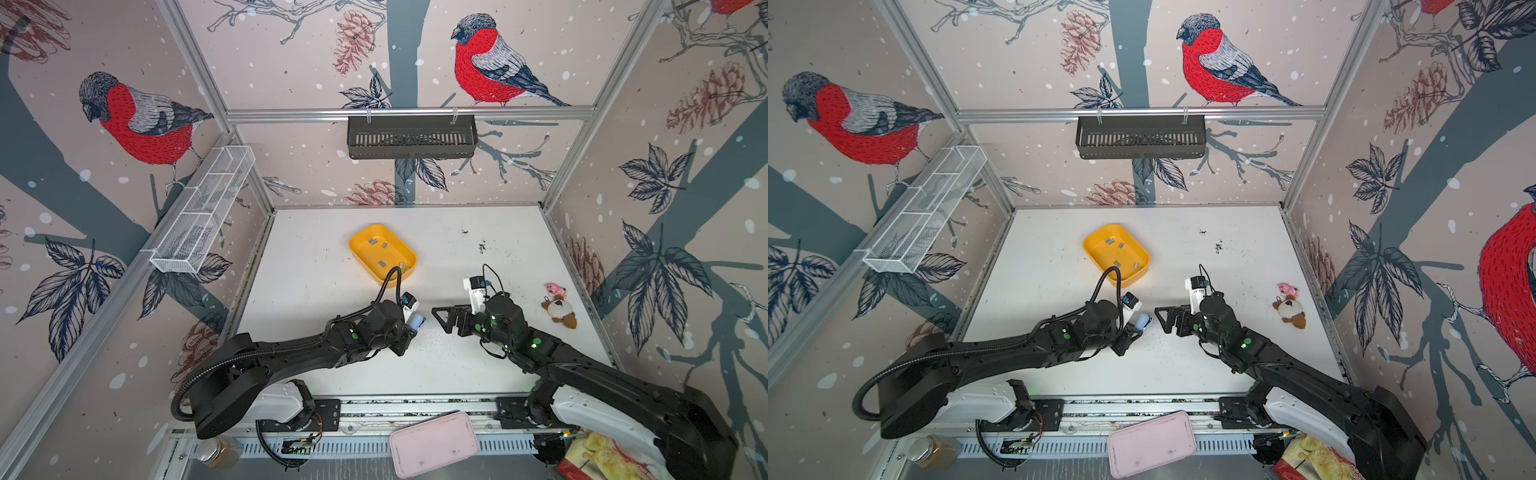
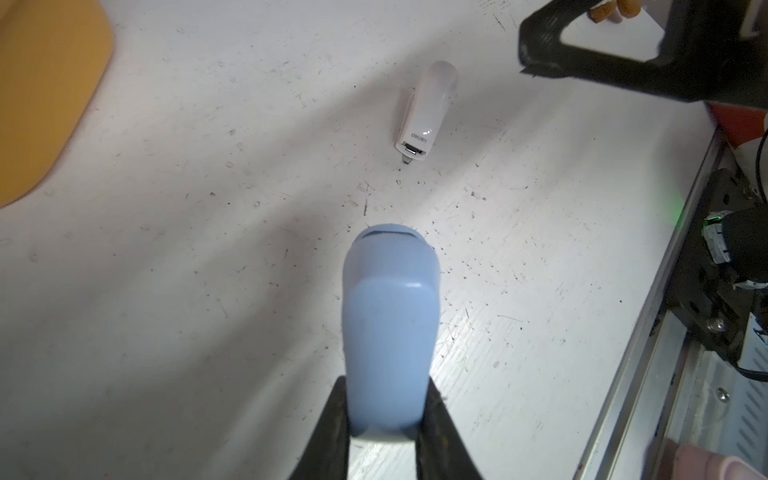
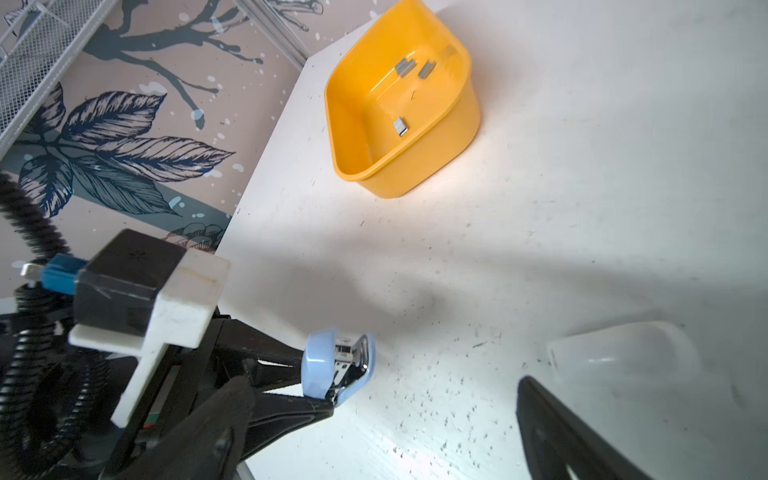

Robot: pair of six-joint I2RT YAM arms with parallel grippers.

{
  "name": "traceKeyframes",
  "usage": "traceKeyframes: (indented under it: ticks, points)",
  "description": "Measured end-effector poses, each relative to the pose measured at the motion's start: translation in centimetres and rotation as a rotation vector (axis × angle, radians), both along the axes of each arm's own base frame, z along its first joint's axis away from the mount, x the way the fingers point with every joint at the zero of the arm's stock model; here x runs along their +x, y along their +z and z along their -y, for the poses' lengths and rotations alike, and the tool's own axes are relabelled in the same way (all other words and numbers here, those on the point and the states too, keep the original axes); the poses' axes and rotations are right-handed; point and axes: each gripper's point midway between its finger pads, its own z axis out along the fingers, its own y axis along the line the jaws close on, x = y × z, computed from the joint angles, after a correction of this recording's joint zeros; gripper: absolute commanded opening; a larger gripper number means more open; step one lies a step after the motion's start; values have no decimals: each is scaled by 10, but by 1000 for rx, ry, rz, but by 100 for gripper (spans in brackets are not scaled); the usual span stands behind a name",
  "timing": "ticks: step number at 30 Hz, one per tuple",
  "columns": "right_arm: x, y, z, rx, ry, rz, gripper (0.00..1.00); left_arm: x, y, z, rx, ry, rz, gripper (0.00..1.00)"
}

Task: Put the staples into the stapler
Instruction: 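Open the right gripper and draw it back while the left sets the stapler down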

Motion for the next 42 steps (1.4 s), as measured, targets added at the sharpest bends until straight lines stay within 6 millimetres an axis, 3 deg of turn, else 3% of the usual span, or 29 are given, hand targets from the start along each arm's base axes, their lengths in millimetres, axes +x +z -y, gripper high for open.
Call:
traceKeyframes:
  ticks: [10, 20, 25, 29, 35, 39, 42]
  points:
    - [6, 7, 42, -41, -162, 119, 100, 9, -23, -3, 100, 44, -27, 15]
    - [21, -5, 85, -104, -348, 112, 99, 19, -44, -3, 189, 83, -57, 20]
    - [31, -20, 97, -85, -375, 26, 99, 20, -51, -2, 214, 86, -69, 29]
    - [35, -35, 100, -72, -360, -39, 100, 21, -53, -2, 217, 92, -73, 43]
    - [38, -47, 94, -41, -312, -96, 99, 20, -51, -3, 214, 93, -72, 51]
    - [40, -51, 87, -27, -273, -114, 97, 22, -35, 0, 171, 98, -47, 58]
    - [40, -58, 82, -39, -243, -134, 97, 23, -17, 0, 126, 108, -22, 72]
